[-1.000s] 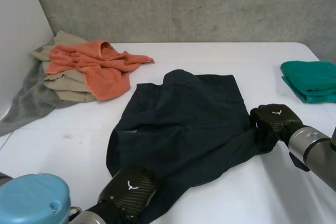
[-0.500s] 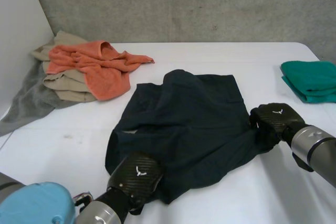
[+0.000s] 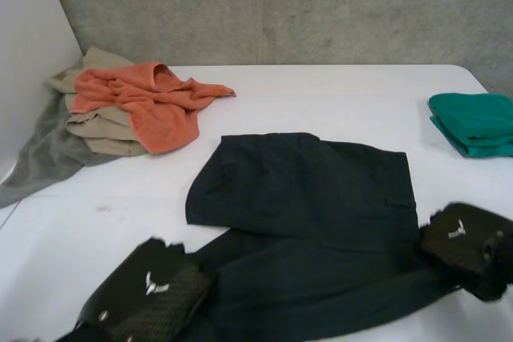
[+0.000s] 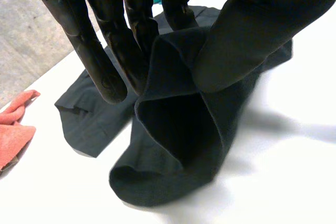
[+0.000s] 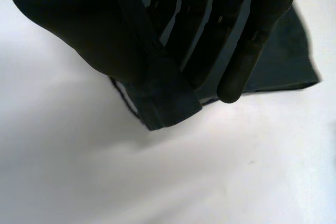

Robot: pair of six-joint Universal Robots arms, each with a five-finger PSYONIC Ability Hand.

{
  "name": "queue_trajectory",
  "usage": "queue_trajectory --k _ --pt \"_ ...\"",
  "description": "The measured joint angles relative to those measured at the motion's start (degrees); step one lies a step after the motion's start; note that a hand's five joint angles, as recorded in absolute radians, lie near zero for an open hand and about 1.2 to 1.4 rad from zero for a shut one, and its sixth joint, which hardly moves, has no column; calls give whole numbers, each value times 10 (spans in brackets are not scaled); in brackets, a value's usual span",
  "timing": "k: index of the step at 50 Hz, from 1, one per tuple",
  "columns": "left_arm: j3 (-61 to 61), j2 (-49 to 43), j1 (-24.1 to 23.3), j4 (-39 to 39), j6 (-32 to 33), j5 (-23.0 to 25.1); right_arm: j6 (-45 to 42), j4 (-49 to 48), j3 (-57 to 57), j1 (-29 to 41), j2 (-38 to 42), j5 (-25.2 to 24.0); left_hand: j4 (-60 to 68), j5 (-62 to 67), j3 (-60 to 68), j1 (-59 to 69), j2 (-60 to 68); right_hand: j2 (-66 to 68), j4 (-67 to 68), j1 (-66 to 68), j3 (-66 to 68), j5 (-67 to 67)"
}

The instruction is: Fold the laundry.

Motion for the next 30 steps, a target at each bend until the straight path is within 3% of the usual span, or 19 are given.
queue_trajectory --k 6,8,15,17,18,26,28,30 --pt "36 -90 24 124 5 0 117 -104 -40 46 49 -4 0 0 2 13 3 0 0 0 1 0" --pt "73 -150 41 202 17 0 176 -171 -69 82 87 25 0 0 2 13 3 0 0 0 2 0" --pt "221 -328 79 356 73 2 248 -327 -150 146 195 137 2 0 2 13 3 0 0 0 2 0" --pt "251 -358 84 367 82 2 249 -333 -154 148 200 141 2 0 2 13 3 0 0 0 2 0" --pt "308 -410 91 380 97 1 253 -378 -196 165 250 175 2 0 2 13 3 0 0 0 3 0" --pt "546 -605 113 389 124 -1 251 -458 -337 193 397 235 2 0 3 13 4 0 0 0 3 0" --pt "607 -654 116 389 125 0 250 -475 -376 197 435 242 2 0 3 13 4 -76 -77 -52 -82 -74" --pt "653 -691 117 390 124 3 250 -496 -409 201 468 248 -4 -7 -11 2 -10 -288 -292 -261 -286 -293"
